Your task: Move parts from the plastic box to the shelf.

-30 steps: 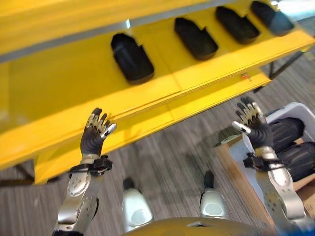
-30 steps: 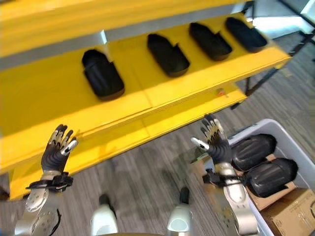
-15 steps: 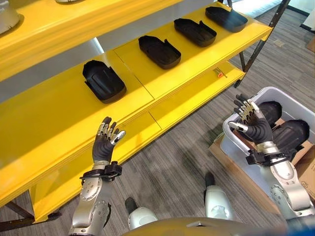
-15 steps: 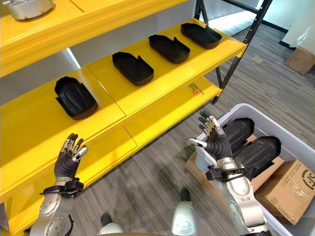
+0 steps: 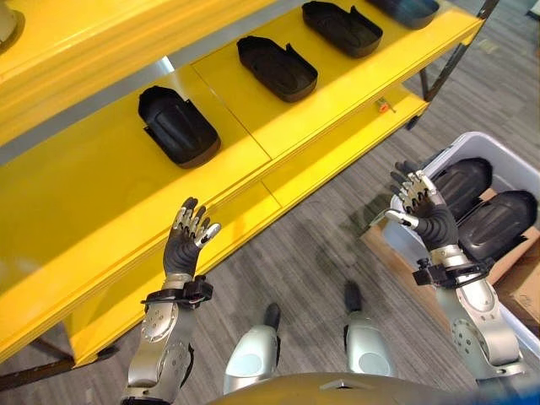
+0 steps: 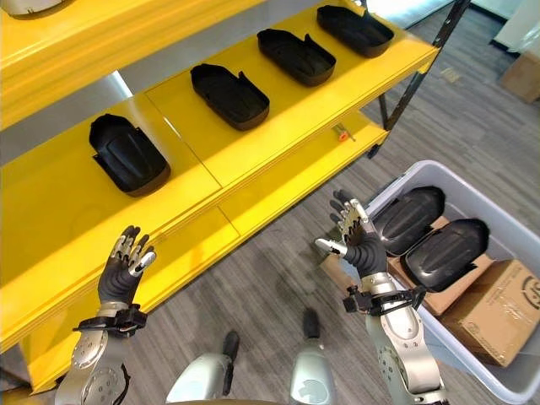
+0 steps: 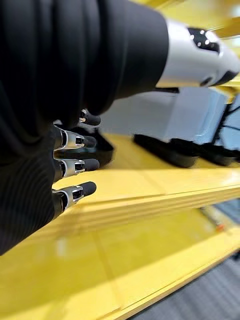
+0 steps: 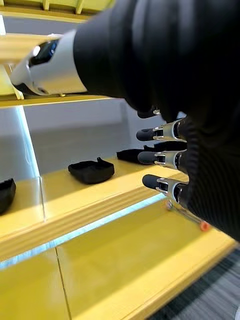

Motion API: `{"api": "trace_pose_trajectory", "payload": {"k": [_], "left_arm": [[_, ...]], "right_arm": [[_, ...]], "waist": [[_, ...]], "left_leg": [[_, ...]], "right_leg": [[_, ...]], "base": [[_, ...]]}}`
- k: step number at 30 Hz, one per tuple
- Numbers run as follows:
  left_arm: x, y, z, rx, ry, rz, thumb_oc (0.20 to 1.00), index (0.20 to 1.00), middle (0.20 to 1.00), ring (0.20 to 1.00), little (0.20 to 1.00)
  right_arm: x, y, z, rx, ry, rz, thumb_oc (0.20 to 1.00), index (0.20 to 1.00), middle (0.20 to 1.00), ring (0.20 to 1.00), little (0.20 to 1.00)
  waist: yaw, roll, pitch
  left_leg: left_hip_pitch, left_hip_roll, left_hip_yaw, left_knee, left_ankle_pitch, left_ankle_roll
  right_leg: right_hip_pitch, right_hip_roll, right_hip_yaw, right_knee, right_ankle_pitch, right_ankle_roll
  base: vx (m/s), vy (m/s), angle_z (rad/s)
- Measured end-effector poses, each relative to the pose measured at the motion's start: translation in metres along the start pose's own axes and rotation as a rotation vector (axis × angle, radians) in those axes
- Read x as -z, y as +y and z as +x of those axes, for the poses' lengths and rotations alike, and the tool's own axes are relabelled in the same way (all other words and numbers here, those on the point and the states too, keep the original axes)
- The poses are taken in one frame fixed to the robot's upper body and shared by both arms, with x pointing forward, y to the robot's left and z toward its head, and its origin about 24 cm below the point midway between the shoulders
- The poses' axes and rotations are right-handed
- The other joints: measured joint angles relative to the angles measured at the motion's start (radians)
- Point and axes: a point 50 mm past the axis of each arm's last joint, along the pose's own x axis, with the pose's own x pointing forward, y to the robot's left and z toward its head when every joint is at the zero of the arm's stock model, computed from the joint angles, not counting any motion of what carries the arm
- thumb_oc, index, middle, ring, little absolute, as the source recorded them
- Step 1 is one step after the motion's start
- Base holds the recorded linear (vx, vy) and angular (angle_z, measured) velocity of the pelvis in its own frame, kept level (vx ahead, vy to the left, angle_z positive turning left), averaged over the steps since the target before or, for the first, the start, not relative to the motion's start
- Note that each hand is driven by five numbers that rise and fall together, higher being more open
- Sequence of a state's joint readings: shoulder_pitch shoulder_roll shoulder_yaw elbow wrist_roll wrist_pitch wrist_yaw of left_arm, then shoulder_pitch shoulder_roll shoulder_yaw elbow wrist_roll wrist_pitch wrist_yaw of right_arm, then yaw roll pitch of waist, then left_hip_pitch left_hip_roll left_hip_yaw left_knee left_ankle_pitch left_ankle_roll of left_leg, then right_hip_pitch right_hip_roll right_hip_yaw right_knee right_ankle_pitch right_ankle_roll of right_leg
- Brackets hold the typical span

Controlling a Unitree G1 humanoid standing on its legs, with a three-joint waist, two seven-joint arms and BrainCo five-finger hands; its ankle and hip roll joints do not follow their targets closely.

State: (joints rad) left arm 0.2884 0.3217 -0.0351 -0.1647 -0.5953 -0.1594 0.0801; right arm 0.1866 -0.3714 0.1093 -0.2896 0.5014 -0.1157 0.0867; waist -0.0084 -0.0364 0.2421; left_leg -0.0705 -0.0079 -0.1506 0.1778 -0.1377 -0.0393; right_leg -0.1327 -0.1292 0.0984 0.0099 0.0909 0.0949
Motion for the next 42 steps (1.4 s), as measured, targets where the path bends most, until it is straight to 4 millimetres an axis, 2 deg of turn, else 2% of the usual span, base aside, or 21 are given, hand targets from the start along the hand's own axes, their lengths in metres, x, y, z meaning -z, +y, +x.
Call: {"api": "trace_pose_trajectory", "payload": {"k": [7,9,10,11,12,13,14,15,16,18,19,20,24,25,28,33,36,38,39,40,42], "left_arm": [[-0.004,0.001,0.004,0.014,-0.012,0.016,1.000,1.000,1.000,1.000,1.000],[-0.008,0.004,0.006,0.014,-0.021,0.035,1.000,1.000,1.000,1.000,1.000],[-0.008,0.008,0.005,0.001,-0.017,0.047,1.000,1.000,1.000,1.000,1.000],[-0.008,0.010,0.005,-0.022,-0.020,0.040,1.000,1.000,1.000,1.000,1.000],[-0.005,0.015,0.000,-0.052,-0.009,0.037,1.000,1.000,1.000,1.000,1.000],[-0.003,0.019,-0.005,-0.076,0.002,0.035,1.000,1.000,1.000,1.000,1.000],[-0.003,0.021,-0.006,-0.084,0.004,0.035,1.000,1.000,1.000,1.000,1.000],[-0.005,0.027,-0.009,-0.108,0.001,0.046,1.000,1.000,1.000,1.000,1.000],[-0.006,0.029,-0.010,-0.114,0.001,0.056,1.000,1.000,1.000,1.000,1.000],[-0.010,0.037,-0.011,-0.130,-0.004,0.083,1.000,1.000,1.000,1.000,1.000],[-0.016,0.043,-0.011,-0.132,-0.012,0.122,1.000,1.000,1.000,1.000,1.000],[-0.016,0.044,-0.011,-0.138,-0.010,0.127,1.000,1.000,1.000,1.000,1.000],[-0.001,0.031,-0.016,-0.149,0.013,0.058,1.000,1.000,1.000,1.000,1.000],[0.000,0.027,-0.015,-0.149,0.006,0.032,1.000,1.000,1.000,1.000,1.000],[0.002,0.014,-0.007,-0.108,0.005,0.007,1.000,1.000,1.000,1.000,1.000],[-0.002,0.010,-0.002,-0.073,-0.006,0.021,1.000,1.000,1.000,1.000,1.000],[-0.007,0.017,0.001,-0.086,-0.017,0.044,1.000,1.000,1.000,1.000,1.000],[-0.005,0.018,-0.003,-0.084,-0.001,0.057,1.000,1.000,1.000,1.000,1.000],[-0.004,0.016,-0.003,-0.078,0.004,0.051,1.000,1.000,1.000,1.000,1.000],[-0.003,0.016,-0.004,-0.077,0.009,0.050,1.000,1.000,1.000,1.000,1.000],[-0.002,0.014,-0.003,-0.070,0.011,0.045,1.000,1.000,1.000,1.000,1.000]], "right_arm": [[0.004,0.004,0.001,-0.027,0.029,0.011,1.000,1.000,1.000,1.000,1.000],[0.003,0.010,0.009,-0.062,0.018,0.017,1.000,1.000,1.000,1.000,1.000],[0.000,0.015,0.016,-0.088,0.002,0.015,1.000,1.000,1.000,1.000,1.000],[0.004,0.017,0.021,-0.099,0.017,0.020,1.000,1.000,1.000,1.000,1.000],[0.002,0.022,0.027,-0.128,0.009,0.016,1.000,1.000,1.000,1.000,1.000],[0.000,0.025,0.029,-0.143,-0.001,0.015,1.000,1.000,1.000,1.000,1.000],[-0.002,0.025,0.031,-0.147,-0.010,0.014,1.000,1.000,1.000,1.000,1.000],[-0.006,0.026,0.033,-0.153,-0.027,0.009,1.000,1.000,1.000,1.000,1.000],[-0.003,0.025,0.033,-0.147,-0.015,0.009,1.000,1.000,1.000,1.000,1.000],[-0.002,0.026,0.032,-0.145,-0.012,0.004,1.000,1.000,1.000,1.000,1.000],[0.002,0.026,0.029,-0.133,0.006,0.017,1.000,1.000,1.000,1.000,1.000],[0.003,0.025,0.029,-0.130,0.014,0.012,1.000,1.000,1.000,1.000,1.000],[0.003,0.010,0.022,-0.093,0.038,-0.034,1.000,1.000,1.000,1.000,1.000],[0.001,0.004,0.021,-0.084,0.043,-0.057,1.000,1.000,1.000,1.000,1.000],[-0.003,-0.018,0.009,0.020,0.050,-0.096,1.000,1.000,1.000,1.000,1.000],[-0.004,-0.024,0.003,0.069,0.044,-0.095,1.000,1.000,1.000,1.000,1.000],[-0.001,-0.022,0.003,0.065,0.054,-0.082,1.000,1.000,1.000,1.000,1.000],[-0.006,-0.022,0.001,0.059,0.036,-0.093,1.000,1.000,1.000,1.000,1.000],[-0.011,-0.023,0.001,0.067,0.014,-0.097,1.000,1.000,1.000,1.000,1.000],[-0.013,-0.022,0.003,0.066,0.003,-0.094,1.000,1.000,1.000,1.000,1.000],[-0.013,-0.022,0.003,0.058,0.004,-0.098,1.000,1.000,1.000,1.000,1.000]], "waist": [[-0.004,-0.011,-0.017],[0.007,-0.011,-0.018],[0.014,0.000,-0.014],[0.022,0.026,-0.010],[0.041,0.068,-0.011],[0.054,0.089,-0.013],[0.059,0.091,-0.013],[0.068,0.096,-0.010],[0.068,0.080,-0.018],[0.074,0.038,-0.023],[0.057,-0.024,-0.027],[0.054,-0.027,-0.025],[0.052,0.033,-0.033],[0.035,0.043,-0.032],[-0.012,0.051,-0.024],[-0.032,0.090,-0.019],[-0.006,0.036,-0.016],[0.007,0.007,-0.025],[0.006,0.000,-0.018],[0.010,-0.010,-0.010],[0.018,-0.024,0.000]], "left_leg": [[0.019,-0.027,0.145,0.020,-0.042,0.053],[-0.011,-0.029,0.211,0.073,-0.071,0.077],[-0.036,0.002,0.237,0.089,-0.073,0.094],[-0.005,0.049,0.298,0.049,-0.021,0.078],[0.028,0.089,0.359,0.001,0.003,0.072],[0.040,0.107,0.390,-0.014,0.012,0.063],[0.047,0.114,0.395,-0.018,0.015,0.060],[0.068,0.123,0.423,-0.044,0.026,0.046],[0.072,0.117,0.443,-0.057,0.035,0.034],[0.072,0.106,0.474,-0.061,0.042,0.018],[0.073,0.089,0.479,-0.050,0.041,-0.022],[0.074,0.096,0.479,-0.040,0.037,-0.042],[0.104,0.162,0.406,-0.124,0.062,-0.075],[0.114,0.194,0.379,-0.144,0.083,-0.104],[0.101,0.238,0.333,-0.178,0.103,-0.112],[0.083,0.285,0.303,-0.161,0.102,-0.122],[-0.074,0.299,0.237,0.182,0.107,-0.124],[-0.142,0.295,0.155,0.332,0.193,-0.107],[-0.224,0.279,0.105,0.445,0.168,-0.117],[-0.241,0.250,0.107,0.435,0.113,-0.107],[-0.254,0.187,0.110,0.242,0.093,-0.102]], "right_leg": [[-0.023,-0.013,0.066,-0.032,0.075,-0.004],[-0.084,0.007,0.049,-0.013,0.153,0.011],[-0.108,0.017,-0.014,-0.033,0.215,0.025],[-0.101,-0.034,-0.379,0.066,0.029,-0.147],[-0.097,-0.094,-0.530,0.151,0.006,-0.137],[-0.091,-0.126,-0.567,0.179,0.004,-0.112],[-0.087,-0.143,-0.567,0.186,0.003,-0.095],[-0.040,-0.226,-0.521,0.135,-0.004,-0.032],[-0.026,-0.251,-0.512,0.101,-0.003,-0.009],[0.002,-0.274,-0.495,0.040,-0.012,0.004],[0.028,-0.275,-0.488,0.012,0.009,0.013],[0.028,-0.269,-0.480,0.005,0.076,0.058],[0.035,-0.138,-0.471,-0.058,0.091,0.026],[0.033,-0.112,-0.482,-0.057,0.086,0.014],[0.035,-0.073,-0.528,-0.035,0.052,-0.012],[0.037,-0.031,-0.554,-0.006,0.006,-0.029],[-0.015,-0.013,-0.479,0.082,-0.073,-0.082],[0.008,0.008,-0.458,0.065,-0.093,-0.108],[0.017,0.013,-0.427,0.050,-0.094,-0.117],[0.017,0.011,-0.416,0.044,-0.092,-0.119],[0.029,0.022,-0.377,0.009,-0.088,-0.123]], "base": [[-0.01,0.089,-0.61],[-0.07,0.023,-1.16],[0.03,-0.034,-1.27],[0.01,-0.043,-1.38],[0.05,-0.061,-1.27],[0.00,-0.033,-1.16],[0.11,-0.114,-1.05],[0.08,-0.087,-0.84],[0.12,-0.141,-0.94],[0.14,-0.162,-0.47],[0.14,-0.157,-0.18],[0.29,-0.202,-0.28],[0.17,-0.205,-0.51],[0.31,-0.506,-0.04],[0.26,-0.348,0.32],[0.21,-0.316,0.19],[0.05,-0.249,-0.33],[0.13,-0.139,-0.45],[0.18,-0.021,-0.30],[0.30,0.068,-0.56],[0.32,0.131,-0.60]]}}
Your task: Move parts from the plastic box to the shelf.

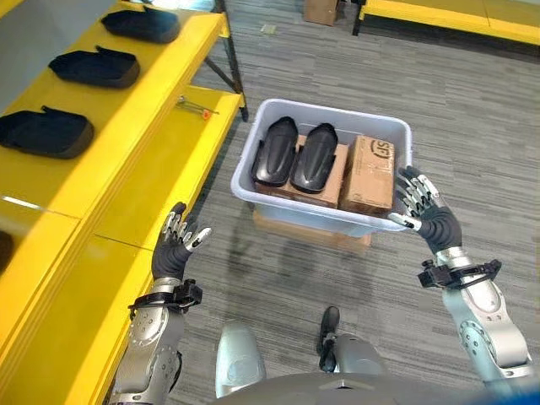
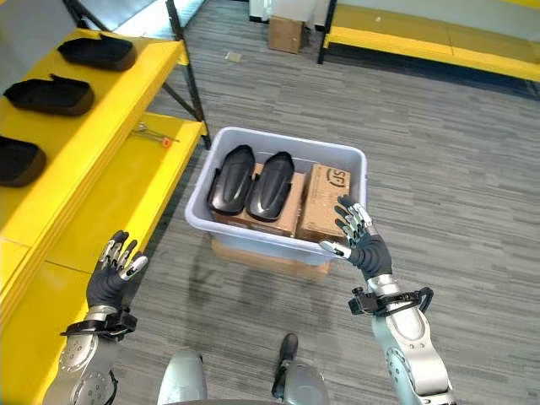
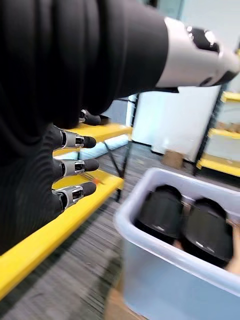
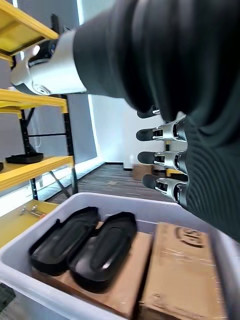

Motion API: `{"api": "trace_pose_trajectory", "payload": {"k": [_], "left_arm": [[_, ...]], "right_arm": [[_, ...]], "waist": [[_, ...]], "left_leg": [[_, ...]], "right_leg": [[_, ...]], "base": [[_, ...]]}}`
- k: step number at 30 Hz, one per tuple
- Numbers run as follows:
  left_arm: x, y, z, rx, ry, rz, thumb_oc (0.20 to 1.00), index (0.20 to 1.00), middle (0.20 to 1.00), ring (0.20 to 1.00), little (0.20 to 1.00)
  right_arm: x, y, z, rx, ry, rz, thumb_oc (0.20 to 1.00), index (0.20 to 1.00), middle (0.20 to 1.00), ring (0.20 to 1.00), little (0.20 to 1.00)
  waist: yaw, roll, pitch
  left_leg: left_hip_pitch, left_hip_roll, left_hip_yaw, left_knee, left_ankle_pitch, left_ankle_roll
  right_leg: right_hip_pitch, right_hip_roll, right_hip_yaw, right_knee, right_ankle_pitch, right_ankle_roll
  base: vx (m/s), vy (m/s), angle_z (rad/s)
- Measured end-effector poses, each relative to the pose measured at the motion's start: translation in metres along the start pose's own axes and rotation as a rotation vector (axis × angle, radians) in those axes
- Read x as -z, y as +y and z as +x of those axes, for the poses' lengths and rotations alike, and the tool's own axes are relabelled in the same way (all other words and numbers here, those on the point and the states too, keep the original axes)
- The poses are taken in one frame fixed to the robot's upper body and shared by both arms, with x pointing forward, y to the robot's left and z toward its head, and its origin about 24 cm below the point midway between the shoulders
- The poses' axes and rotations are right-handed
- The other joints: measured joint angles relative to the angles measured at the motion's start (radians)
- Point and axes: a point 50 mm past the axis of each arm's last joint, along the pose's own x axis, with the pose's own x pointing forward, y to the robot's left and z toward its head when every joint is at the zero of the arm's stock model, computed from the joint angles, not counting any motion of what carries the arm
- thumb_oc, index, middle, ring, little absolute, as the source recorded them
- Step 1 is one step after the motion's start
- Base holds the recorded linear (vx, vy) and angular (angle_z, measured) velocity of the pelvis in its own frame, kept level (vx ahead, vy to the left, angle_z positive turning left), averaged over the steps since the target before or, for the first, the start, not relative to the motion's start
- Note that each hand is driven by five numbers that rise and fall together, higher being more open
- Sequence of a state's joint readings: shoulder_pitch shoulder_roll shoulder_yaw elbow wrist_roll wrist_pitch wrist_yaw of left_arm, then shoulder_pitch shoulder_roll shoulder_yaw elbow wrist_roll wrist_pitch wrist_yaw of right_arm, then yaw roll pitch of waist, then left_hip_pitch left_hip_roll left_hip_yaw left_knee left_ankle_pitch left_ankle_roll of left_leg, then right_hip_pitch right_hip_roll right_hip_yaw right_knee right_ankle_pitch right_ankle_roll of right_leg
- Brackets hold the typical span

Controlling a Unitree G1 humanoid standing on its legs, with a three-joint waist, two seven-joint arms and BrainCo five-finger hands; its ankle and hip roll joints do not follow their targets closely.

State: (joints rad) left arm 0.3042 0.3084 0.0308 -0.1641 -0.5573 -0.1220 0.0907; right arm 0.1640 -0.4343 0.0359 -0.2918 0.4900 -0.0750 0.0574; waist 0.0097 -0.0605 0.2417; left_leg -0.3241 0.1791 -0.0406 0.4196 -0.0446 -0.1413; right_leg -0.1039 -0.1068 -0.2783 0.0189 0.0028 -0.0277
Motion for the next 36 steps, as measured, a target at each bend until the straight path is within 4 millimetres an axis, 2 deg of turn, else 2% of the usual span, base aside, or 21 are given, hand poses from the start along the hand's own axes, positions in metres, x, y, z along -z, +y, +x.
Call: {"api": "trace_pose_trajectory", "payload": {"k": [1,2,4,5,7,9,10,11,12,13,14,16,19,25,29,31,32,33,34,35,36], "left_arm": [[0.000,-0.002,0.000,0.002,-0.001,-0.007,1.000,1.000,1.000,1.000,1.000],[0.000,-0.005,0.004,0.006,-0.010,-0.020,1.000,1.000,1.000,1.000,1.000],[0.000,-0.007,0.006,0.009,-0.015,-0.031,1.000,1.000,1.000,1.000,1.000],[0.002,-0.006,0.006,0.005,-0.008,-0.029,1.000,1.000,1.000,1.000,1.000],[0.006,-0.008,0.007,-0.003,0.003,-0.042,1.000,1.000,1.000,1.000,1.000],[0.010,-0.009,0.001,-0.012,0.016,-0.062,1.000,1.000,1.000,1.000,1.000],[0.011,-0.005,-0.002,-0.015,0.027,-0.046,1.000,1.000,1.000,1.000,1.000],[0.005,0.001,0.001,-0.018,0.011,-0.014,1.000,1.000,1.000,1.000,1.000],[-0.001,0.002,0.005,-0.008,-0.009,0.000,1.000,1.000,1.000,1.000,1.000],[-0.009,0.000,0.014,0.020,-0.039,0.027,1.000,1.000,1.000,1.000,1.000],[-0.013,0.000,0.017,0.031,-0.051,0.043,1.000,1.000,1.000,1.000,1.000],[-0.026,0.003,0.019,0.052,-0.095,0.088,1.000,1.000,1.000,1.000,1.000],[-0.030,0.002,0.021,0.057,-0.114,0.121,1.000,1.000,1.000,1.000,1.000],[-0.025,0.002,0.017,0.054,-0.093,0.117,1.000,1.000,1.000,1.000,1.000],[-0.027,0.002,0.019,0.060,-0.096,0.131,1.000,1.000,1.000,1.000,1.000],[-0.025,0.005,0.016,0.061,-0.078,0.147,1.000,1.000,1.000,1.000,1.000],[-0.029,0.005,0.018,0.064,-0.094,0.155,1.000,1.000,1.000,1.000,1.000],[-0.029,0.011,0.017,0.041,-0.088,0.164,1.000,1.000,1.000,1.000,1.000],[-0.030,0.011,0.017,0.029,-0.095,0.163,1.000,1.000,1.000,1.000,1.000],[-0.031,0.009,0.019,0.029,-0.101,0.157,1.000,1.000,1.000,1.000,1.000],[-0.032,0.008,0.020,0.024,-0.110,0.148,1.000,1.000,1.000,1.000,1.000]], "right_arm": [[0.002,-0.001,0.000,0.005,0.007,0.002,1.000,1.000,1.000,1.000,1.000],[0.004,0.000,-0.001,0.005,0.016,0.004,1.000,1.000,1.000,1.000,1.000],[0.007,-0.001,-0.002,0.009,0.031,0.006,1.000,1.000,1.000,1.000,1.000],[0.012,0.000,-0.002,0.003,0.048,0.011,1.000,1.000,1.000,1.000,1.000],[0.014,0.000,-0.003,0.010,0.057,0.015,1.000,1.000,1.000,1.000,1.000],[0.014,0.001,-0.004,-0.007,0.059,0.013,1.000,1.000,1.000,1.000,1.000],[0.017,0.004,-0.003,-0.017,0.068,0.027,1.000,1.000,1.000,1.000,1.000],[0.018,0.014,-0.001,-0.031,0.056,0.068,1.000,1.000,1.000,1.000,1.000],[0.022,0.018,-0.005,-0.040,0.069,0.085,1.000,1.000,1.000,1.000,1.000],[0.024,0.023,-0.008,-0.049,0.074,0.106,1.000,1.000,1.000,1.000,1.000],[0.026,0.024,-0.011,-0.050,0.085,0.117,1.000,1.000,1.000,1.000,1.000],[0.023,0.027,-0.010,-0.054,0.066,0.132,1.000,1.000,1.000,1.000,1.000],[0.021,0.021,-0.009,-0.030,0.058,0.121,1.000,1.000,1.000,1.000,1.000],[0.017,0.019,-0.005,-0.026,0.042,0.111,1.000,1.000,1.000,1.000,1.000],[0.012,0.023,0.003,-0.044,0.011,0.112,1.000,1.000,1.000,1.000,1.000],[0.009,0.030,0.011,-0.079,-0.007,0.111,1.000,1.000,1.000,1.000,1.000],[0.006,0.035,0.016,-0.099,-0.025,0.115,1.000,1.000,1.000,1.000,1.000],[0.008,0.041,0.021,-0.124,-0.018,0.119,1.000,1.000,1.000,1.000,1.000],[0.005,0.045,0.025,-0.146,-0.030,0.118,1.000,1.000,1.000,1.000,1.000],[0.004,0.047,0.028,-0.153,-0.037,0.117,1.000,1.000,1.000,1.000,1.000],[0.004,0.049,0.030,-0.160,-0.038,0.117,1.000,1.000,1.000,1.000,1.000]], "waist": [[0.004,0.014,0.006],[0.003,0.023,0.022],[0.007,0.045,0.031],[0.032,0.052,0.036],[0.038,0.062,0.040],[0.049,0.095,0.029],[0.062,0.094,0.022],[0.071,0.047,0.029],[0.063,0.028,0.032],[0.061,0.005,0.036],[0.060,0.002,0.036],[0.056,0.014,0.041],[0.044,0.018,0.042],[0.030,0.015,0.040],[0.022,0.009,0.039],[0.016,0.017,0.042],[0.017,0.017,0.047],[0.038,-0.004,0.047],[0.045,-0.004,0.050],[0.046,-0.009,0.060],[0.051,-0.009,0.075]], "left_leg": [[0.018,-0.004,0.015,-0.174,0.027,0.014],[0.012,0.023,0.025,-0.301,0.070,0.005],[0.016,0.060,0.029,-0.414,0.107,-0.002],[0.033,0.085,0.005,-0.502,0.125,-0.003],[0.040,0.092,-0.005,-0.508,0.140,-0.014],[0.111,0.113,0.012,-0.502,0.140,0.004],[0.159,0.101,0.021,-0.500,0.224,-0.018],[0.162,0.052,0.069,-0.467,0.215,0.009],[0.161,0.025,0.090,-0.456,0.201,0.025],[0.152,-0.007,0.109,-0.412,0.174,0.047],[0.149,-0.018,0.119,-0.389,0.153,0.058],[0.132,-0.043,0.142,-0.289,0.073,0.089],[0.055,-0.071,0.144,-0.161,-0.015,0.103],[-0.009,-0.089,0.153,-0.072,-0.065,0.128],[-0.014,-0.104,0.198,-0.053,-0.090,0.153],[-0.001,-0.089,0.231,-0.057,-0.090,0.174],[0.003,-0.088,0.255,-0.063,-0.099,0.184],[0.020,-0.080,0.310,-0.085,-0.089,0.183],[0.013,-0.071,0.331,-0.083,-0.090,0.184],[0.011,-0.068,0.333,-0.079,-0.090,0.182],[0.003,-0.058,0.345,-0.073,-0.093,0.169]], "right_leg": [[0.016,0.011,-0.006,-0.018,0.009,-0.011],[0.047,0.037,0.003,-0.042,0.002,0.008],[0.074,0.064,0.020,-0.056,0.000,0.011],[0.085,0.073,0.059,-0.052,-0.012,0.018],[0.121,0.068,0.108,-0.062,-0.022,0.043],[0.155,0.069,0.171,-0.069,-0.034,0.073],[0.155,0.044,0.222,-0.069,-0.046,0.083],[0.163,-0.024,0.213,-0.080,-0.046,0.071],[0.164,-0.056,0.196,-0.079,-0.021,0.063],[0.166,-0.093,0.177,-0.066,0.006,0.081],[0.164,-0.107,0.176,-0.057,0.018,0.087],[0.160,-0.150,0.178,-0.029,0.051,0.103],[0.145,-0.176,0.160,-0.030,0.050,0.126],[0.104,-0.206,0.155,-0.006,0.047,0.126],[0.014,-0.229,0.150,0.115,0.061,0.112],[-0.053,-0.265,0.076,0.218,0.080,0.086],[-0.089,-0.278,0.034,0.233,0.094,0.100],[-0.112,-0.303,-0.049,0.224,0.074,0.107],[-0.131,-0.308,-0.093,0.195,0.067,0.103],[-0.138,-0.312,-0.122,0.177,0.068,0.107],[-0.135,-0.307,-0.121,0.154,0.070,0.107]], "base": [[0.34,0.204,-0.39],[0.50,0.295,-0.35],[0.36,0.212,-0.47],[0.28,0.182,-0.74],[0.40,0.306,-0.88],[0.35,0.323,-1.21],[0.28,0.314,-1.43],[0.28,0.318,-1.22],[0.23,0.296,-0.50],[0.10,0.172,-0.16],[0.13,0.235,-0.18],[0.13,0.239,-0.24],[0.14,0.183,-0.03],[0.08,0.135,-0.02],[0.01,0.202,-0.24],[0.02,0.112,-0.53],[-0.01,0.049,-0.92],[-0.06,-0.071,-0.99],[-0.02,-0.143,-0.89],[0.01,-0.162,-0.55],[0.01,-0.199,-0.17]]}}
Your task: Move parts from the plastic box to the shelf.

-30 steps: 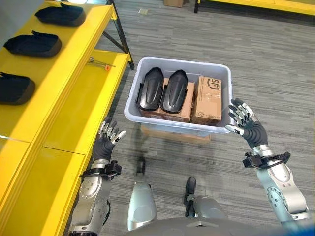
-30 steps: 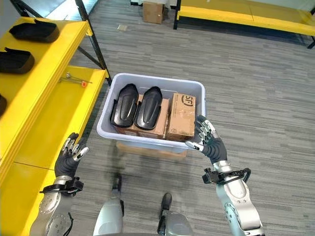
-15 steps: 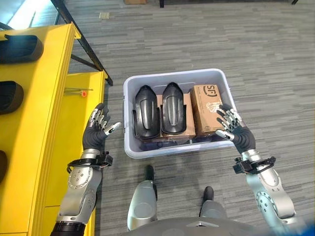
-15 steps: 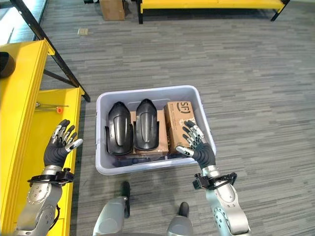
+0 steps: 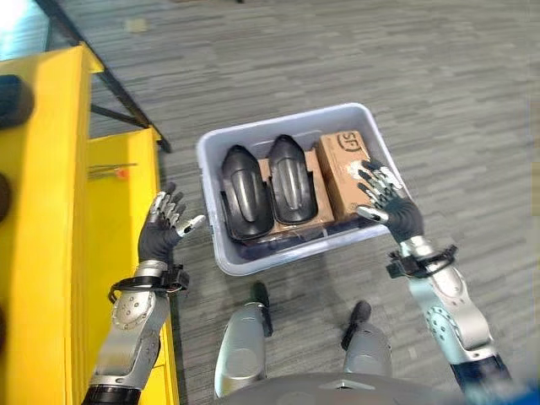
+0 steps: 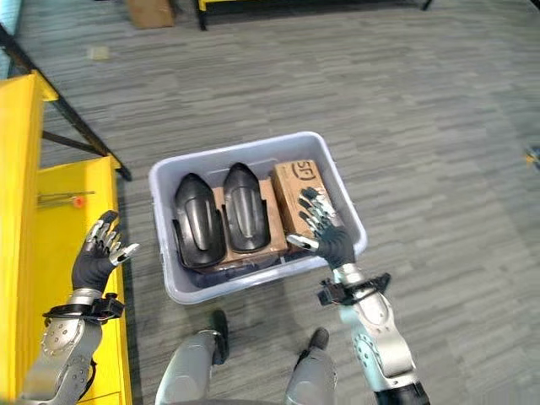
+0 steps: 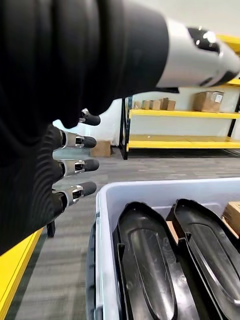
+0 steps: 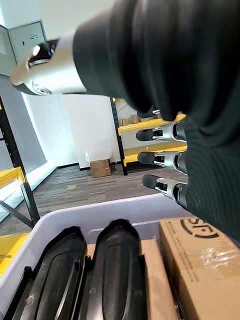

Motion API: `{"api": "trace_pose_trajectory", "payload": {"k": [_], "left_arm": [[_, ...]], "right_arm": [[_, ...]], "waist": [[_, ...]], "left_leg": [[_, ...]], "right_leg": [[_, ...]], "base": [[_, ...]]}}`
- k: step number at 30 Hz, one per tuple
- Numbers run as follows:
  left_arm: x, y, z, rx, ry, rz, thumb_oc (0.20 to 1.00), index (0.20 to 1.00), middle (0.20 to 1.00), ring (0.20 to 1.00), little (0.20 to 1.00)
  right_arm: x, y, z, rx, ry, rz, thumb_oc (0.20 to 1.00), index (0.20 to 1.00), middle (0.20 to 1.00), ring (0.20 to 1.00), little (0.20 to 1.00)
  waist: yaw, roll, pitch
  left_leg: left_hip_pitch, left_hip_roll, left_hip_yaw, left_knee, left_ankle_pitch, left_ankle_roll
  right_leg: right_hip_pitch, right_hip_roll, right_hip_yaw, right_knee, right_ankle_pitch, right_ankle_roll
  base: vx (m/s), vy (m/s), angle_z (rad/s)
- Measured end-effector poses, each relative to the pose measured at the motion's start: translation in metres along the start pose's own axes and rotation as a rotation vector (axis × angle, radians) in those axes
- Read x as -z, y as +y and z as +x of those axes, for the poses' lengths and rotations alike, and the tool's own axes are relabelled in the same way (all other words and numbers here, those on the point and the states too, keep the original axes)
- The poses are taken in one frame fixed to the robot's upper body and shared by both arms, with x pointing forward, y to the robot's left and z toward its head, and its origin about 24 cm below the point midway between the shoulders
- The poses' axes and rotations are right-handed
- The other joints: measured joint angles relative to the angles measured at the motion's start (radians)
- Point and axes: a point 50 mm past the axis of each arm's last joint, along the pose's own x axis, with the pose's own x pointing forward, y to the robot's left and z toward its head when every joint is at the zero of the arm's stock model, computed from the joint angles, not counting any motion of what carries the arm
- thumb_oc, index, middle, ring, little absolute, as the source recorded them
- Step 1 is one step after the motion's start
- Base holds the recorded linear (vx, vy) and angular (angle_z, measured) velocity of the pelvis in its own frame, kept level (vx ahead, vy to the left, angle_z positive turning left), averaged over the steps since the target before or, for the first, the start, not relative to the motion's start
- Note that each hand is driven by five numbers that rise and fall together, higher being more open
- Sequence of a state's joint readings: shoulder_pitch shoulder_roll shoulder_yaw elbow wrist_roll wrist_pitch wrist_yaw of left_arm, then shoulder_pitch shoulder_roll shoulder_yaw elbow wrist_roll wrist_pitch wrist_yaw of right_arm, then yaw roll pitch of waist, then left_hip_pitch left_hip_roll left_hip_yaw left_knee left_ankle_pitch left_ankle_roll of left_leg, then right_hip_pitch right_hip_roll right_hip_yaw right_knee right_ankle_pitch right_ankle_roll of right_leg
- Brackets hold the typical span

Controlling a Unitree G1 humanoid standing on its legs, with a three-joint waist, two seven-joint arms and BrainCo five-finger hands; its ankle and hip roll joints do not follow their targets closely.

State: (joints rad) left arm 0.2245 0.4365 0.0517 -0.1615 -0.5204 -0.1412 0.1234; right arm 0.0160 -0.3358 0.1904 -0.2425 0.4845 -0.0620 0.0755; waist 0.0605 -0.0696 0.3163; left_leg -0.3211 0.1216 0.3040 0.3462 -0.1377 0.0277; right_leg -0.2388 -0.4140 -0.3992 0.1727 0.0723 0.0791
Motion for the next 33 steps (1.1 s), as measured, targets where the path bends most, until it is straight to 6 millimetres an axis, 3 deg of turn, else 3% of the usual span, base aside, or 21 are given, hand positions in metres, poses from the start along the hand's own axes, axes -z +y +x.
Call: {"api": "trace_pose_trajectory", "payload": {"k": [2,3,4,5,10,17,22,28,30,33], "left_arm": [[-0.001,-0.002,0.002,-0.001,-0.007,-0.007,1.000,1.000,1.000,1.000,1.000],[-0.003,-0.003,0.002,0.001,-0.018,-0.008,1.000,1.000,1.000,1.000,1.000],[-0.003,-0.003,0.003,-0.005,-0.021,-0.018,1.000,1.000,1.000,1.000,1.000],[-0.001,-0.004,0.001,-0.012,-0.015,-0.028,1.000,1.000,1.000,1.000,1.000],[0.005,-0.009,-0.002,-0.028,0.000,-0.069,1.000,1.000,1.000,1.000,1.000],[0.001,-0.011,0.001,-0.023,-0.023,-0.075,1.000,1.000,1.000,1.000,1.000],[-0.004,-0.012,0.005,-0.033,-0.045,-0.079,1.000,1.000,1.000,1.000,1.000],[-0.011,-0.016,0.008,-0.027,-0.074,-0.088,1.000,1.000,1.000,1.000,1.000],[-0.016,-0.018,0.009,-0.027,-0.102,-0.101,1.000,1.000,1.000,1.000,1.000],[-0.020,-0.024,0.014,-0.016,-0.126,-0.114,1.000,1.000,1.000,1.000,1.000]], "right_arm": [[0.001,-0.001,-0.003,0.005,0.009,0.000,1.000,1.000,1.000,1.000,1.000],[0.005,-0.003,-0.008,0.014,0.029,-0.004,1.000,1.000,1.000,1.000,1.000],[0.004,-0.005,-0.008,0.011,0.035,-0.018,1.000,1.000,1.000,1.000,1.000],[0.000,-0.008,-0.005,0.001,0.028,-0.043,1.000,1.000,1.000,1.000,1.000],[-0.013,-0.017,0.000,0.001,-0.008,-0.097,1.000,1.000,1.000,1.000,1.000],[-0.017,-0.020,0.001,0.022,-0.019,-0.113,1.000,1.000,1.000,1.000,1.000],[-0.034,-0.018,0.015,0.022,-0.102,-0.135,1.000,1.000,1.000,1.000,1.000],[-0.072,-0.006,0.045,0.032,-0.285,-0.270,1.000,1.000,1.000,1.000,1.000],[-0.088,0.009,0.062,0.006,-0.365,-0.321,1.000,1.000,1.000,1.000,1.000],[-0.093,0.018,0.074,-0.004,-0.394,-0.373,1.000,1.000,1.000,1.000,1.000]], "waist": [[-0.013,-0.001,0.021],[-0.015,-0.018,0.038],[-0.015,-0.018,0.049],[-0.007,-0.007,0.077],[-0.016,0.011,0.114],[-0.022,0.015,0.128],[-0.013,0.018,0.160],[0.010,0.030,0.195],[0.019,0.047,0.207],[0.040,0.059,0.214]], "left_leg": [[-0.013,-0.003,-0.027,0.014,0.008,-0.005],[-0.040,0.001,-0.051,0.027,0.016,-0.027],[-0.057,0.011,-0.059,0.036,0.020,-0.039],[-0.078,0.045,-0.073,0.051,0.032,-0.053],[-0.084,0.108,-0.096,-0.008,0.089,-0.091],[-0.081,0.114,-0.099,-0.056,0.114,-0.100],[-0.106,0.112,-0.115,-0.068,0.126,-0.104],[-0.133,0.104,-0.125,-0.095,0.151,-0.101],[-0.158,0.096,-0.140,-0.107,0.165,-0.098],[-0.184,0.087,-0.148,-0.119,0.177,-0.096]], "right_leg": [[0.035,0.026,0.030,-0.065,-0.001,0.000],[0.056,0.060,0.043,-0.081,-0.001,-0.001],[0.058,0.070,0.051,-0.091,0.003,0.041],[0.045,0.103,0.039,-0.096,0.012,0.056],[0.015,0.173,0.026,-0.082,-0.006,0.026],[-0.002,0.185,0.017,-0.076,-0.013,0.015],[-0.024,0.185,0.003,-0.060,-0.024,0.012],[-0.065,0.177,-0.008,-0.039,-0.033,0.008],[-0.086,0.171,-0.027,-0.030,-0.036,0.008],[-0.114,0.165,-0.030,-0.021,-0.037,0.008]], "base": [[-0.04,-0.205,0.21],[-0.04,-0.134,0.34],[-0.01,-0.157,0.23],[-0.01,-0.181,-0.10],[-0.01,-0.154,-0.07],[0.02,-0.098,0.02],[0.01,-0.075,0.09],[0.01,-0.039,0.07],[0.01,-0.030,0.18],[0.00,-0.001,0.14]]}}
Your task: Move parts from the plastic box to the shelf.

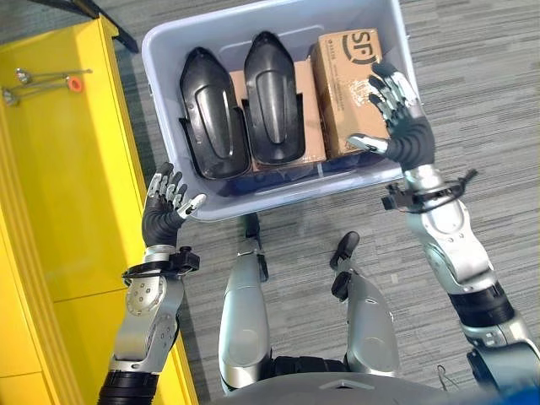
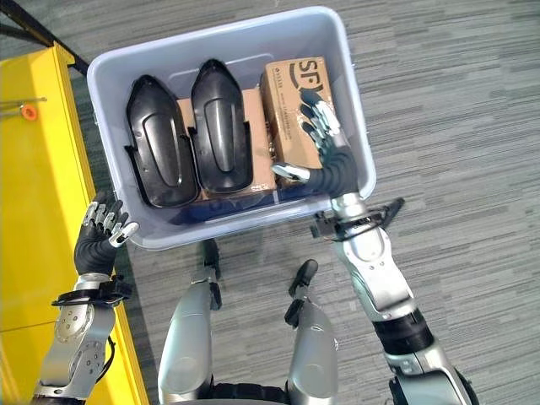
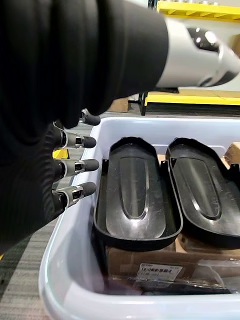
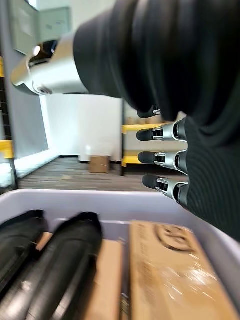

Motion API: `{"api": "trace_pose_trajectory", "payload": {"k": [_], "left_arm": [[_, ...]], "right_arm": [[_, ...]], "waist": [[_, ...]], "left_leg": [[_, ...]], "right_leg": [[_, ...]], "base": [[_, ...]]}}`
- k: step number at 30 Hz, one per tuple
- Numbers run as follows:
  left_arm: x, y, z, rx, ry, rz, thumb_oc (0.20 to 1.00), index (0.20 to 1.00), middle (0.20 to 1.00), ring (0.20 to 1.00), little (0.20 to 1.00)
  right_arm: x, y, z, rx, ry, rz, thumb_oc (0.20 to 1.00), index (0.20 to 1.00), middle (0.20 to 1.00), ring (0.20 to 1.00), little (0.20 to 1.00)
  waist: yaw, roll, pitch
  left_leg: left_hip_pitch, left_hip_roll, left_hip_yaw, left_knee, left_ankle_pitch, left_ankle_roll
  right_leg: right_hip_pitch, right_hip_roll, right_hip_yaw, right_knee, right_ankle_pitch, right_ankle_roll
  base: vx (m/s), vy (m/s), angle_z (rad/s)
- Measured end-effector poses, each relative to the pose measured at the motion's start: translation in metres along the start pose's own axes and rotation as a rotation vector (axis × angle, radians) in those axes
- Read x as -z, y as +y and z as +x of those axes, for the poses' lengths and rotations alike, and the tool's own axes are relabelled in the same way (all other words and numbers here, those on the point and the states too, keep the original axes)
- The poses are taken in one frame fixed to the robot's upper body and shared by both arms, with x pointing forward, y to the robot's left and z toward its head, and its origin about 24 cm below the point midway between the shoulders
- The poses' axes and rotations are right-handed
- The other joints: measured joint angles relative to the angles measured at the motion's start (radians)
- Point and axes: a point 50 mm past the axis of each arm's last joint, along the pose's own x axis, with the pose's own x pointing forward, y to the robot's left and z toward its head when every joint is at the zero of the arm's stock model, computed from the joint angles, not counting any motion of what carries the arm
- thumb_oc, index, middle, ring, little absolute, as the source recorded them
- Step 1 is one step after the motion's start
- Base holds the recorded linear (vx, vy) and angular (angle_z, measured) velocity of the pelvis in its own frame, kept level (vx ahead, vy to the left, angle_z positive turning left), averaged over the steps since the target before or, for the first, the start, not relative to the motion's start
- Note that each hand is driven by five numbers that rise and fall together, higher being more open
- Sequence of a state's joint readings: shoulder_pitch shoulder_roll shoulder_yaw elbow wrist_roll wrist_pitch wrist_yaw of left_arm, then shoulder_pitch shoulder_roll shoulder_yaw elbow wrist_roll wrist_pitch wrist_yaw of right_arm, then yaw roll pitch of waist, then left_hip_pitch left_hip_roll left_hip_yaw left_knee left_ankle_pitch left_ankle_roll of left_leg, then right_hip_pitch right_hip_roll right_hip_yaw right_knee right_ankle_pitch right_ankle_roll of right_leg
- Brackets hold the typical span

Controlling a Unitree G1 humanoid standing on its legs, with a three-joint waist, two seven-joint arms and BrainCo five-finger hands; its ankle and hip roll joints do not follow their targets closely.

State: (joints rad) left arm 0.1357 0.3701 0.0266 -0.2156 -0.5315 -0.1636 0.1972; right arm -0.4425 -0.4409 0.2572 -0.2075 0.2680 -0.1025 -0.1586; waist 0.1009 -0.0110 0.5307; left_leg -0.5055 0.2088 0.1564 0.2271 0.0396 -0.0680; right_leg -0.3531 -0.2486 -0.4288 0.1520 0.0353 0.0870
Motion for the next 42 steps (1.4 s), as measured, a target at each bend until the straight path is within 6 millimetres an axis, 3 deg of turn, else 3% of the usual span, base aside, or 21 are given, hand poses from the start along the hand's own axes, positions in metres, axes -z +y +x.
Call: {"api": "trace_pose_trajectory", "payload": {"k": [3,14,28,42], "left_arm": [[-0.004,-0.002,0.004,-0.001,-0.023,-0.010,1.000,1.000,1.000,1.000,1.000],[-0.009,-0.008,0.008,-0.008,-0.063,-0.026,1.000,1.000,1.000,1.000,1.000],[-0.011,-0.011,0.008,-0.028,-0.088,-0.041,1.000,1.000,1.000,1.000,1.000],[-0.012,-0.016,0.010,-0.014,-0.099,-0.073,1.000,1.000,1.000,1.000,1.000]], "right_arm": [[0.005,0.001,0.008,0.035,0.011,-0.017,1.000,1.000,1.000,1.000,1.000],[0.016,0.008,0.020,0.137,0.046,0.039,1.000,1.000,1.000,1.000,1.000],[0.019,0.000,0.044,0.234,0.048,-0.067,1.000,1.000,1.000,1.000,1.000],[0.040,-0.011,0.043,0.320,0.149,-0.098,1.000,1.000,1.000,1.000,1.000]], "waist": [[0.032,0.006,0.007],[0.031,0.010,0.011],[0.059,0.014,0.012],[0.076,0.019,0.012]], "left_leg": [[-0.013,-0.008,-0.001,0.000,0.002,0.003],[-0.098,-0.029,-0.009,0.001,0.016,0.019],[-0.164,-0.040,-0.013,0.002,0.020,0.025],[-0.222,-0.050,-0.033,0.005,0.030,0.031]], "right_leg": [[-0.017,-0.011,-0.001,0.015,-0.007,0.002],[-0.104,-0.036,-0.005,0.040,-0.006,0.006],[-0.169,-0.048,-0.009,0.047,-0.005,0.008],[-0.214,-0.056,-0.027,0.058,-0.006,0.007]], "base": [[0.00,0.001,0.07],[0.01,0.008,0.04],[0.00,0.005,0.01],[0.01,0.007,0.04]]}}
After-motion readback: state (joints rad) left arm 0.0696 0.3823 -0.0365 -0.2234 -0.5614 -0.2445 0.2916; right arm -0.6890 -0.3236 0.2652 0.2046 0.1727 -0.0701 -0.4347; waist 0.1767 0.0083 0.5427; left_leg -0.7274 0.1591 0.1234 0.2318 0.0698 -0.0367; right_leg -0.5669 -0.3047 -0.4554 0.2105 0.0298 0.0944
